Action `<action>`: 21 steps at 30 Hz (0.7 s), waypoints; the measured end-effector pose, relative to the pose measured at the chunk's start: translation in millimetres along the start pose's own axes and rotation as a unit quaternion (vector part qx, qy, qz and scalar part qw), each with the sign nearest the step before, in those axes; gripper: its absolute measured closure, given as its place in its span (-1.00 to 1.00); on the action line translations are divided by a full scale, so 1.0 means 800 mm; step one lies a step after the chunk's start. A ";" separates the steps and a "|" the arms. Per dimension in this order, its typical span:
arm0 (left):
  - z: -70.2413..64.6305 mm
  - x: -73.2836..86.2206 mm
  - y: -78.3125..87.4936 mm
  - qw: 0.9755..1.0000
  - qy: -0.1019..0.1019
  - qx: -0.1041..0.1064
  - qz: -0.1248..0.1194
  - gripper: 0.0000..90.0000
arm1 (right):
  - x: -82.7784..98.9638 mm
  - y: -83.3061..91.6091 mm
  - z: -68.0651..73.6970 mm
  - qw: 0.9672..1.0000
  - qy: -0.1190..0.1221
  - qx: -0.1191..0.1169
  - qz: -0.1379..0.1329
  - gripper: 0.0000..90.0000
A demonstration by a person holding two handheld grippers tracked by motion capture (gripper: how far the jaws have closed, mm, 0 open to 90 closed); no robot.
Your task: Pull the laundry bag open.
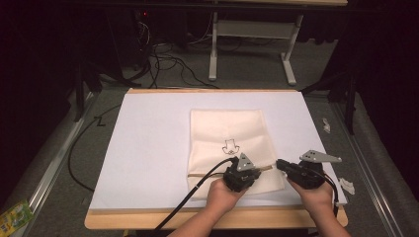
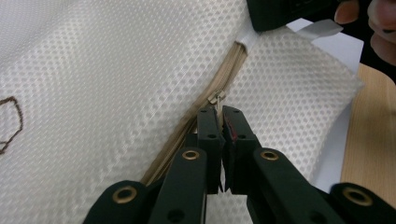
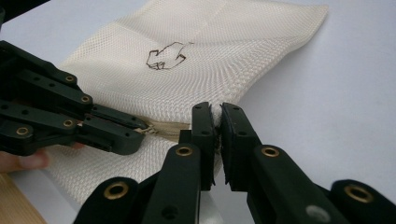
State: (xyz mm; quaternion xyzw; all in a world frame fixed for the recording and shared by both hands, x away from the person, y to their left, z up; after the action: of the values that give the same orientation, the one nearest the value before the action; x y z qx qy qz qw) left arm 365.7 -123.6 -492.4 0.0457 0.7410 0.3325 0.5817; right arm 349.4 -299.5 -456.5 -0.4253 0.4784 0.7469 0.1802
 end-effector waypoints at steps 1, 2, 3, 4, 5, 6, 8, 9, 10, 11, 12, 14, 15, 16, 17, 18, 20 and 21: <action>0.003 0.003 0.005 1.000 -0.002 -0.003 0.002 0.94 | 0.000 0.000 -0.001 1.000 0.002 0.002 -0.001 0.91; 0.003 0.003 0.005 1.000 -0.002 -0.003 0.002 0.94 | 0.000 0.000 -0.001 1.000 0.002 0.002 -0.001 0.91; 0.005 0.005 0.007 1.000 -0.003 -0.005 0.004 0.94 | 0.000 0.001 -0.002 1.000 0.001 0.003 -0.001 0.91; 0.009 0.008 0.012 1.000 0.001 -0.007 0.004 0.94 | 0.000 0.001 -0.002 1.000 0.000 0.004 -0.001 0.91; 0.009 0.008 0.012 1.000 0.001 -0.007 0.004 0.94 | 0.000 0.001 -0.002 1.000 0.000 0.004 -0.002 0.91; 0.013 0.012 0.018 1.000 0.003 -0.010 0.004 0.94 | 0.000 0.001 -0.002 1.000 0.000 0.005 -0.002 0.91; 0.014 0.014 0.020 1.000 0.004 -0.011 0.004 0.94 | 0.000 0.002 -0.002 1.000 0.000 0.006 -0.003 0.91; 0.016 0.016 0.023 1.000 0.005 -0.012 0.004 0.94 | -0.001 0.002 -0.002 1.000 0.000 0.007 -0.003 0.91; 0.018 0.019 0.025 1.000 0.005 -0.013 0.007 0.94 | 0.000 0.002 -0.002 1.000 -0.001 0.007 -0.003 0.91; 0.019 0.021 0.028 1.000 0.006 -0.013 0.007 0.94 | 0.000 0.001 -0.002 1.000 0.000 0.008 -0.002 0.91; 0.021 0.025 0.031 1.000 0.007 -0.015 0.009 0.94 | 0.000 0.001 -0.002 1.000 0.000 0.008 -0.002 0.91; 0.024 0.029 0.035 1.000 0.008 -0.017 0.011 0.94 | 0.000 0.001 -0.001 1.000 -0.001 0.009 -0.002 0.91; 0.026 0.031 0.038 1.000 0.007 -0.019 0.013 0.94 | 0.000 0.000 -0.002 1.000 0.001 0.009 -0.003 0.91; 0.027 0.033 0.041 1.000 0.007 -0.020 0.015 0.94 | 0.000 0.000 -0.002 1.000 0.001 0.009 -0.003 0.91; 0.030 0.036 0.048 1.000 0.003 -0.024 0.019 0.94 | 0.000 0.000 -0.001 1.000 0.001 0.009 -0.001 0.91; 0.030 0.036 0.048 1.000 0.003 -0.024 0.019 0.94 | 0.000 0.000 -0.001 1.000 0.001 0.009 -0.001 0.91; 0.032 0.038 0.055 0.999 0.001 -0.026 0.024 0.94 | 0.000 0.000 -0.002 1.000 0.002 0.009 -0.001 0.91; 0.034 0.040 0.059 0.999 -0.002 -0.027 0.028 0.94 | 0.000 0.001 -0.002 1.000 0.002 0.009 -0.001 0.91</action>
State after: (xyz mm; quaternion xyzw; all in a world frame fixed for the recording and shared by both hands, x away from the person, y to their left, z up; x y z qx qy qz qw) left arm 364.5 -60.9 -495.7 0.0512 0.7291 0.3683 0.5745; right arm 349.7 -300.9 -456.5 -0.4258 0.4849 0.7414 0.1840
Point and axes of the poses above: each handheld gripper's, and its own axes: y roughly backward along the jaws, x roughly out of its underside, z roughly to its left, the point moved 5 cm from there along -y, roughly forward along the jaws, and after that the axes turned 3 degrees about -y, right-handed, at the moved point
